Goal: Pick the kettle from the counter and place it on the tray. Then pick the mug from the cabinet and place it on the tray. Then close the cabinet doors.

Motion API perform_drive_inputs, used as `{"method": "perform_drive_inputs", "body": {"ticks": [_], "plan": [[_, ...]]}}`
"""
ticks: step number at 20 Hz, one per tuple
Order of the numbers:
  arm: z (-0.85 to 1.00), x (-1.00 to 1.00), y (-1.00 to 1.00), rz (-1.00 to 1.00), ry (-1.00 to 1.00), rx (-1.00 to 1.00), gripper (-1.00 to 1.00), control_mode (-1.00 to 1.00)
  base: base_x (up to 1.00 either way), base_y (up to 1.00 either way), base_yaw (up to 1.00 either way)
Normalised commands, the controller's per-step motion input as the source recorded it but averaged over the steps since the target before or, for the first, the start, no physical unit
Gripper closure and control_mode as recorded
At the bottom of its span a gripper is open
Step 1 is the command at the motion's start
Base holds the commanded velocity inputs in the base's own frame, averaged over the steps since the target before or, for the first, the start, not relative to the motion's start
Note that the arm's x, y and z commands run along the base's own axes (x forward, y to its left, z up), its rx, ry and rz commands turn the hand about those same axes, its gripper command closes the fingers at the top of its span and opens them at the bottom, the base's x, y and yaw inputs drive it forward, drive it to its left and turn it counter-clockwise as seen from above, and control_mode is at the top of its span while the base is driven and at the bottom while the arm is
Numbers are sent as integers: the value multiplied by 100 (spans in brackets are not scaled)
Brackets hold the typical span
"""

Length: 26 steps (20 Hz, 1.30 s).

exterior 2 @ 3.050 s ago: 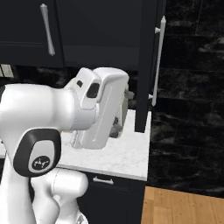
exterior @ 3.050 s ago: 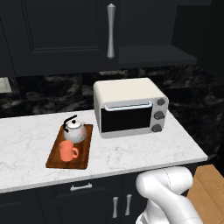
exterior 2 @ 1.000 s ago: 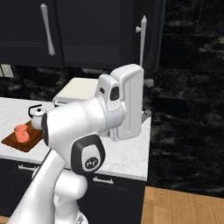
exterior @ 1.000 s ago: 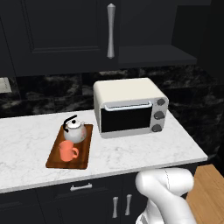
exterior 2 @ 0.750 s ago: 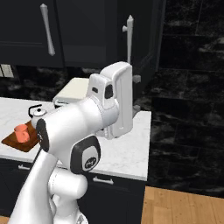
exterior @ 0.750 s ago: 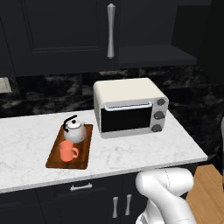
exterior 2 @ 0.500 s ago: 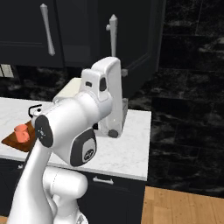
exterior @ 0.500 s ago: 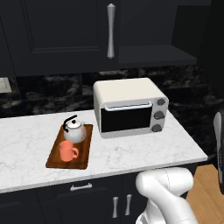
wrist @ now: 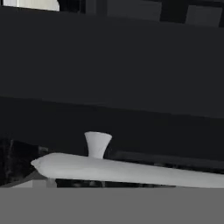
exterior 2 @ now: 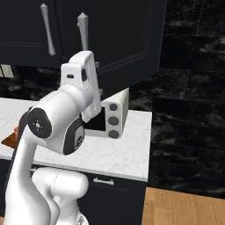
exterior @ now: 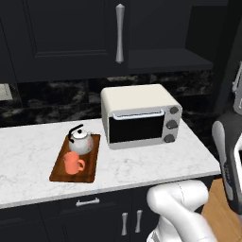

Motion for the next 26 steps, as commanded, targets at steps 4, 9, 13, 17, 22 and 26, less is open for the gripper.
{"method": "perform_drive_inputs", "body": {"ticks": [4,9,13,17,22,26], "plan": [[-4,60,83,22,6,0,-100,-100,0,0,0],[-7,80,69,20,6,0,-100,-100,0,0,0],[-28,99,52,19,1,0,-100,-100,0,0,0],[-31,100,33,16,2,5,-100,-100,0,0,0],[-22,100,23,6,6,3,-100,-100,0,0,0],[-4,100,24,0,12,0,-100,-100,0,0,0]]}}
